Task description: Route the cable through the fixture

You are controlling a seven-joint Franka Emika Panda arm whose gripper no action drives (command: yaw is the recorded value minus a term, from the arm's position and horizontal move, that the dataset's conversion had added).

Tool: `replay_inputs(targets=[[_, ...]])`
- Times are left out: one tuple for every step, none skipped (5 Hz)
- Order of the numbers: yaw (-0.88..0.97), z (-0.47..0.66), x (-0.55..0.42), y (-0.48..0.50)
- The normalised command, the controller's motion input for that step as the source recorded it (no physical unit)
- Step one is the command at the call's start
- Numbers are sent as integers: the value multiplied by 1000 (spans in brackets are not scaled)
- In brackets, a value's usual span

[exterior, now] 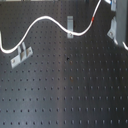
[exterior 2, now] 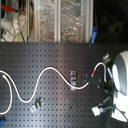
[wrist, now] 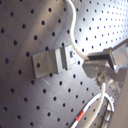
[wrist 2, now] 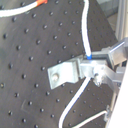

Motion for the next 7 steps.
replay_inputs(targets=[[-246, 183, -11, -39], [-6, 4, -29, -204], [0, -1, -72, -230], [0, 8, -222, -337], [0, -8, -191, -114], [0, 0, -17, 5], [14, 12, -98, -537]])
